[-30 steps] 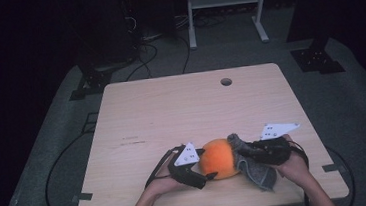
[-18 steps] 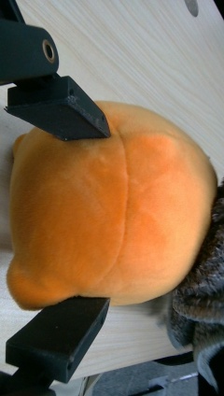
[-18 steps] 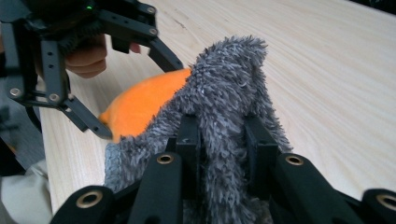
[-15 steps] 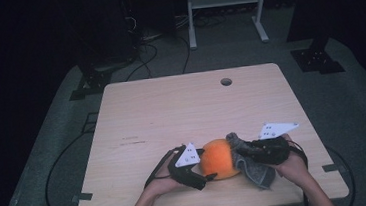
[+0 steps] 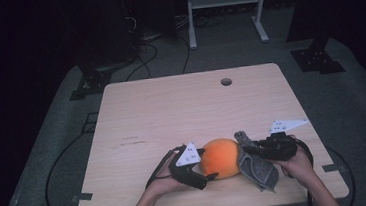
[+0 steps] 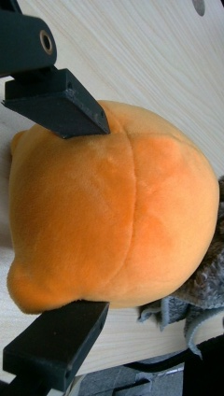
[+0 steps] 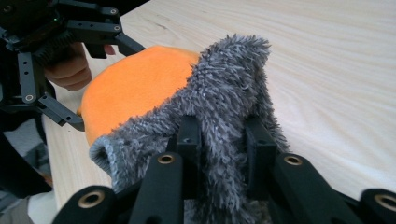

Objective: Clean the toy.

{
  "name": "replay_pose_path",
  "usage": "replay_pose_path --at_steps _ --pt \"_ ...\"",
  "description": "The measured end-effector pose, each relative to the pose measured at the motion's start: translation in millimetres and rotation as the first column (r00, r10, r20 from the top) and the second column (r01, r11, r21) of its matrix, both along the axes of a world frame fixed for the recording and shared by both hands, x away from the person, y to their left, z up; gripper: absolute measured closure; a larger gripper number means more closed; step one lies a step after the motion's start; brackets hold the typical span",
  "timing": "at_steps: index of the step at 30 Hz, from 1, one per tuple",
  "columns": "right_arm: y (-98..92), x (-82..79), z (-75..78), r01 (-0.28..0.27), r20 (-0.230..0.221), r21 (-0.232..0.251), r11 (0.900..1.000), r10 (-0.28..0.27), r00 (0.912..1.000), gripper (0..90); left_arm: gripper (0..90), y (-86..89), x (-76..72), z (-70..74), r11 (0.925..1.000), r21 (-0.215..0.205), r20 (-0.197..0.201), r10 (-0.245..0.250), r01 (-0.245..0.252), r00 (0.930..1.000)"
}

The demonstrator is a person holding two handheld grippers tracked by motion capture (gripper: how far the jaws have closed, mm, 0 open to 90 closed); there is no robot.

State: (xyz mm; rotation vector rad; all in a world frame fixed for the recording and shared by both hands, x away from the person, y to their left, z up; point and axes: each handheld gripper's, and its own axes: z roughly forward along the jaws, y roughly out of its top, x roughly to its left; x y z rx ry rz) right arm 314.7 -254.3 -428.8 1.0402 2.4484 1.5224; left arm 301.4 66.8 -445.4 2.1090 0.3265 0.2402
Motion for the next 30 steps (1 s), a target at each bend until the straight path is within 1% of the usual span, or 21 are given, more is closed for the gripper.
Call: replay_pose_path --at_steps 1,2,3,5,7,8,9,10,11,12,13,14,15,16,17,18,20,22,24,27,30 --pt "0.0 0.0 0.0 0.000 0.000 0.000 1.000 0.000 1.0000 72.1 13.4 0.0 0.0 0.0 1.0000 0.000 0.000 0.000 0.000 1.0000" --pt "-2.7 -2.7 8.5 -0.005 0.025 -0.005 1.000 0.006 0.9997 72.7 13.5 0.2 0.4 0.0 1.0000 -0.001 0.000 0.002 -0.002 1.0000" --pt "-3.4 -4.5 12.6 -0.012 0.034 -0.002 1.000 0.012 0.9994 72.7 13.5 -0.1 0.6 0.2 1.0000 -0.002 0.002 0.003 -0.003 1.0000" --pt "-2.4 -9.5 23.8 -0.048 0.062 0.004 0.999 0.048 0.9970 72.7 13.7 -1.6 0.3 1.0 1.0000 0.004 0.011 0.000 0.000 0.9999" --pt "5.8 -15.6 33.3 -0.085 0.094 -0.001 0.996 0.085 0.9920 72.7 14.0 -4.0 0.1 1.5 1.0000 -0.001 0.018 -0.002 0.002 0.9998" --pt "12.9 -18.7 36.7 -0.120 0.100 -0.003 0.993 0.119 0.9878 72.7 14.1 -5.4 -0.4 1.9 1.0000 -0.001 0.021 -0.004 0.004 0.9998" --pt "21.7 -21.5 38.7 -0.151 0.116 -0.013 0.989 0.151 0.9817 72.6 14.1 -6.7 -1.1 2.4 1.0000 0.001 0.027 -0.007 0.007 0.9996" --pt "33.3 -24.2 39.8 -0.173 0.128 -0.049 0.984 0.178 0.9757 72.3 14.1 -7.1 -1.6 2.6 1.0000 0.005 0.032 -0.008 0.008 0.9995" --pt "41.4 -25.5 39.2 -0.174 0.136 -0.086 0.981 0.185 0.9734 72.1 14.1 -6.8 -1.9 2.6 1.0000 0.006 0.031 -0.007 0.006 0.9995" --pt "47.4 -25.6 37.2 -0.153 0.157 -0.132 0.979 0.173 0.9723 72.0 14.1 -6.2 -1.9 2.4 1.0000 0.004 0.030 -0.005 0.005 0.9995" --pt "50.5 -25.3 35.2 -0.129 0.170 -0.168 0.977 0.157 0.9729 72.0 14.1 -4.8 -1.5 1.9 1.0000 0.003 0.026 -0.002 0.002 0.9997" --pt "51.9 -24.6 32.0 -0.107 0.189 -0.198 0.974 0.145 0.9711 72.2 14.8 -3.9 -1.1 1.0 1.0000 0.000 0.019 0.001 -0.001 0.9998" --pt "50.3 -23.8 29.7 -0.089 0.204 -0.206 0.975 0.131 0.9701 72.3 15.0 -3.1 -0.4 0.7 1.0000 0.005 0.016 0.000 0.000 0.9999" --pt "47.0 -22.4 28.2 -0.067 0.208 -0.211 0.975 0.112 0.9716 72.3 15.2 -3.1 -0.2 0.6 1.0000 0.004 0.017 -0.001 0.001 0.9999" --pt "42.5 -20.7 26.9 -0.052 0.201 -0.213 0.976 0.096 0.9750 72.3 15.3 -4.4 -0.6 0.7 1.0000 0.005 0.018 -0.003 0.003 0.9998" --pt "36.6 -18.6 25.4 -0.045 0.182 -0.198 0.979 0.082 0.9799 72.1 15.3 -5.2 -0.9 0.6 1.0000 0.008 0.022 -0.004 0.004 0.9998" --pt "31.5 -17.5 22.7 -0.048 0.159 -0.186 0.981 0.078 0.9842 71.0 15.2 -7.2 -1.7 0.5 0.9999 0.009 0.029 -0.008 0.007 0.9996" --pt "30.1 -17.3 19.9 -0.042 0.157 -0.173 0.984 0.070 0.9852 70.4 15.1 -7.2 -1.6 1.2 1.0000 0.007 0.027 -0.003 0.002 0.9996" --pt "29.8 -16.3 18.8 -0.040 0.157 -0.170 0.985 0.068 0.9853 70.7 14.0 -5.1 -0.4 3.7 1.0000 0.003 0.014 0.004 -0.004 0.9999" --pt "28.1 -16.0 17.6 -0.034 0.151 -0.165 0.986 0.059 0.9867 71.3 10.6 -0.3 3.4 6.6 0.9989 -0.034 -0.043 0.030 -0.032 0.9986" --pt "25.4 -16.7 16.0 -0.029 0.143 -0.157 0.987 0.052 0.9883 71.6 6.8 -3.3 9.2 2.3 0.9983 -0.022 -0.120 0.052 -0.055 0.9915"
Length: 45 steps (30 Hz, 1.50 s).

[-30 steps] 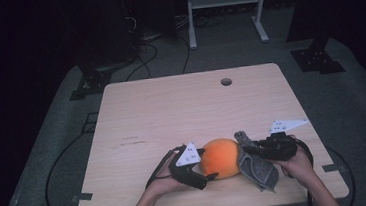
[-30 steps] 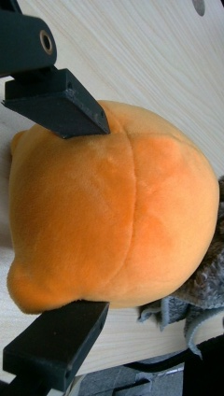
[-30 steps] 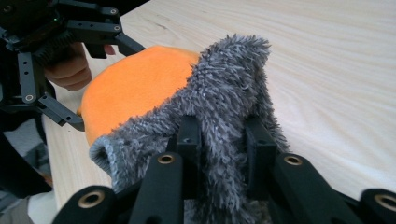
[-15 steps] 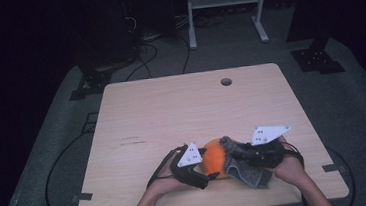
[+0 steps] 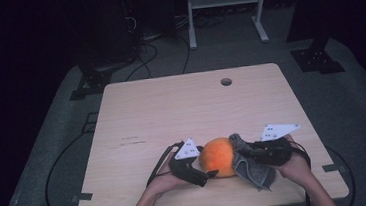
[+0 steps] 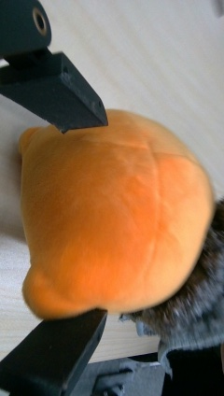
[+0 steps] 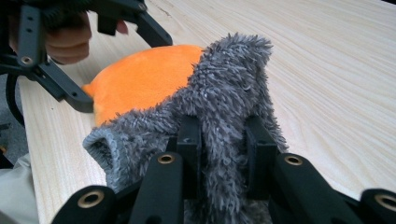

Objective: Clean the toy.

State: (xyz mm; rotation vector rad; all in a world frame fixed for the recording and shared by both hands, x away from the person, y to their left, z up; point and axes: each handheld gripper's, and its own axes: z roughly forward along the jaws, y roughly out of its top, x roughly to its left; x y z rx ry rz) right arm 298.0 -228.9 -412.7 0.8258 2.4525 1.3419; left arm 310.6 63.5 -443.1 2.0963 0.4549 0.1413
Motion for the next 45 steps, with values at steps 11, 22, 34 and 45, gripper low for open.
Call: replay_pose_path --at_steps 11,22,34,45 --pt "16.8 -17.8 36.7 -0.064 0.107 -0.017 0.998 0.065 0.9921 74.2 26.8 -10.4 -13.9 11.8 0.9975 0.047 0.159 -0.060 0.054 0.9855" --pt "35.9 -15.2 19.7 -0.096 0.073 -0.081 0.992 0.102 0.9921 74.1 6.5 -15.1 -3.7 0.2 1.0000 -0.004 -0.040 -0.003 0.003 0.9992" --pt "51.2 -30.4 44.9 -0.141 0.130 -0.135 0.981 0.159 0.9787 74.0 27.7 -21.4 -22.9 12.3 0.9964 0.029 0.182 -0.084 0.080 0.9796" --pt "21.6 -13.0 30.5 -0.027 0.101 -0.163 0.986 0.044 0.9939 74.2 27.9 -18.8 -22.0 5.5 0.9954 0.051 0.167 -0.089 0.081 0.9818"
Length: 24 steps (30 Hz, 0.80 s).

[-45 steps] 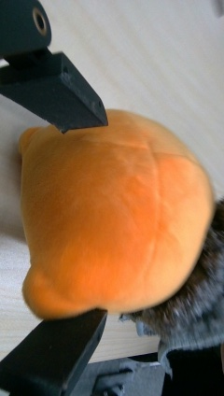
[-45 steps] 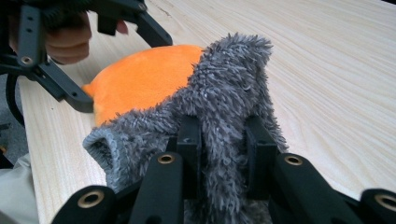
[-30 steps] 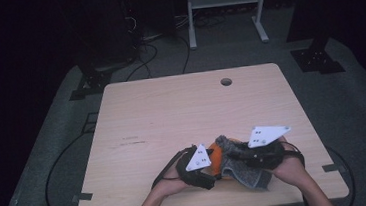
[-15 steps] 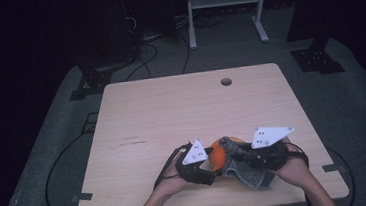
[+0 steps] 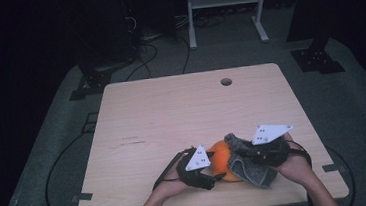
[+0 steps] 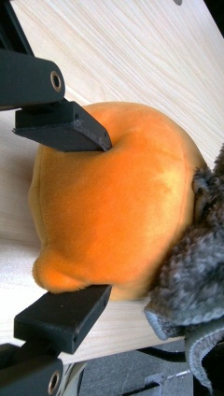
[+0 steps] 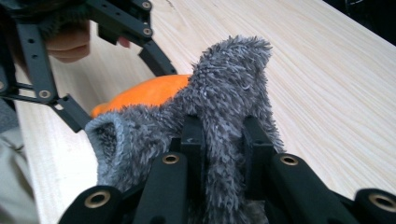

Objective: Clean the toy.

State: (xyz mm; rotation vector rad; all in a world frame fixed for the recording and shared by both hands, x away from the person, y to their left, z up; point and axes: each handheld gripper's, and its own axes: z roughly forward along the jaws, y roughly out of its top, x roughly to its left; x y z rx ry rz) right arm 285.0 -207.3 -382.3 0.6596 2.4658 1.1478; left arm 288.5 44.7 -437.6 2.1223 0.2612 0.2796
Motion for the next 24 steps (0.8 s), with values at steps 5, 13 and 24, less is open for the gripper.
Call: replay_pose_path --at_steps 5,13,24 --pt "24.9 -13.3 7.5 -0.112 -0.003 0.057 0.992 0.112 0.9937 74.2 27.2 -0.5 -1.0 0.8 0.9999 0.005 0.008 -0.010 0.010 0.9999" --pt "16.1 0.6 -3.6 -0.033 -0.018 0.015 0.999 0.033 0.9993 74.1 27.1 4.6 -1.4 -6.4 0.9989 0.047 -0.018 0.004 -0.003 0.9998" --pt "7.9 -4.8 -5.3 -0.057 -0.041 -0.012 0.998 0.057 0.9976 74.3 16.5 9.1 12.0 -3.0 0.9928 -0.104 -0.172 0.042 -0.060 0.9843"
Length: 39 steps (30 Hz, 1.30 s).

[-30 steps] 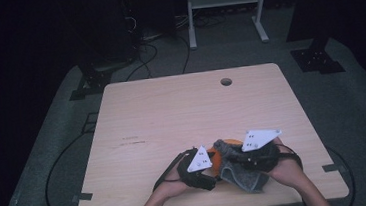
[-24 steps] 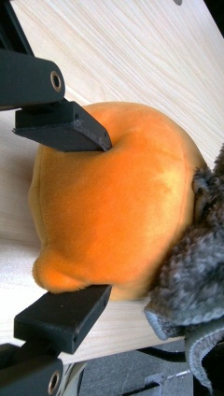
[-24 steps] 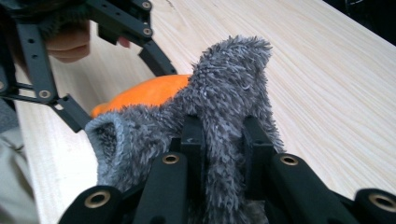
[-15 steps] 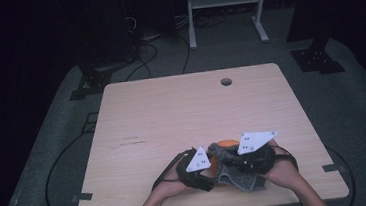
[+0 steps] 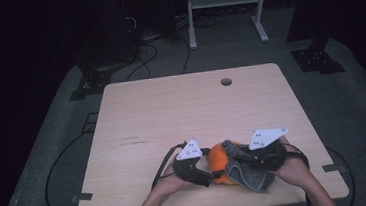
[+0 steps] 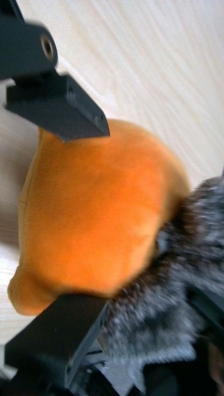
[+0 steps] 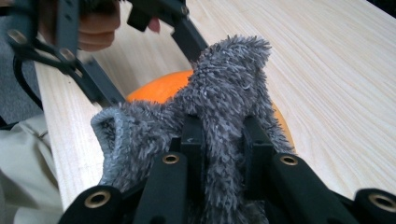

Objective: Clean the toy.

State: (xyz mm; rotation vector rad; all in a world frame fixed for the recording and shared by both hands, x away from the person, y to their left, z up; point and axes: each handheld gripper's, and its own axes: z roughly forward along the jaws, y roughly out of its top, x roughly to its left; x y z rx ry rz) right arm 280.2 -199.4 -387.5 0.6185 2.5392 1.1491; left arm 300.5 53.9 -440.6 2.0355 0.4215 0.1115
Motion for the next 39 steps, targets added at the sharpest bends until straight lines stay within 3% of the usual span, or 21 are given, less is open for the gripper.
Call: replay_pose_path --at_steps 2,5,6,7,9,13,17,19,21,22,24,26,28,32,39 --pt "3.5 -3.1 3.9 -0.014 0.000 0.004 1.000 0.014 0.9999 74.3 19.8 -3.8 -4.0 -1.3 0.9993 0.037 0.030 -0.009 0.008 0.9995" --pt "24.3 -14.9 14.1 -0.093 0.012 0.034 0.995 0.092 0.9957 74.3 22.0 -6.3 -10.0 0.3 0.9968 0.067 0.079 -0.049 0.043 0.9957" --pt "32.0 -16.4 15.4 -0.106 0.015 0.024 0.994 0.106 0.9942 74.3 22.2 -7.5 -12.5 -0.2 0.9948 0.086 0.102 -0.064 0.055 0.9927" --pt "38.6 -16.0 14.6 -0.110 0.030 -0.017 0.994 0.110 0.9935 74.3 22.3 -7.9 -14.2 -0.9 0.9939 0.093 0.117 -0.069 0.059 0.9907" --pt "43.3 -13.1 10.7 -0.105 0.029 -0.049 0.993 0.106 0.9940 74.3 23.0 -7.4 -15.3 -2.2 0.9924 0.108 0.124 -0.072 0.059 0.9897" --pt "23.8 -4.0 5.5 -0.045 -0.013 -0.010 0.999 0.045 0.9989 74.3 23.9 0.0 -13.1 -10.8 0.9892 0.132 0.113 -0.080 0.064 0.9903" --pt "2.5 1.9 2.2 0.017 -0.019 0.004 1.000 -0.017 0.9997 74.3 23.1 1.3 -12.4 -8.9 0.9914 0.110 0.107 -0.083 0.071 0.9908" --pt "-2.0 1.7 -0.1 0.029 -0.019 0.016 0.999 -0.029 0.9994 74.4 19.9 2.0 -12.1 -1.8 0.9953 0.065 0.113 -0.079 0.072 0.9905" --pt "1.0 -0.6 -0.3 0.022 -0.010 0.022 0.999 -0.022 0.9997 74.4 19.5 2.3 -11.9 7.1 0.9977 -0.037 0.130 -0.052 0.057 0.9901" --pt "4.9 -2.0 -0.4 0.000 -0.018 0.044 0.999 0.001 0.9998 74.3 19.6 -0.1 -10.9 9.4 0.9989 -0.032 0.135 -0.031 0.035 0.9904" --pt "15.5 -5.5 -1.1 -0.034 -0.013 0.043 0.999 0.034 0.9993 74.1 17.8 -6.7 -11.2 4.1 0.9976 0.065 0.168 -0.033 0.022 0.9852" --pt "19.8 -6.8 -1.5 -0.049 -0.001 0.005 0.999 0.049 0.9988 74.0 18.0 -4.8 -10.2 -1.8 0.9983 0.053 0.140 -0.030 0.023 0.9898" --pt "13.8 -6.0 -2.9 -0.048 -0.011 0.016 0.999 0.048 0.9988 73.8 19.5 -1.8 -9.2 -4.1 0.9985 0.048 0.120 -0.030 0.025 0.9924" --pt "-11.4 -0.2 -9.9 0.008 -0.046 0.066 0.998 -0.005 0.9989 73.8 22.1 -1.2 -9.4 -4.2 0.9972 0.068 0.121 -0.040 0.032 0.9918" --pt "-43.5 5.2 -22.9 0.103 -0.089 0.051 0.993 -0.098 0.9911 73.7 22.1 2.8 -7.7 -5.2 0.9960 0.076 0.112 -0.055 0.047 0.9922"
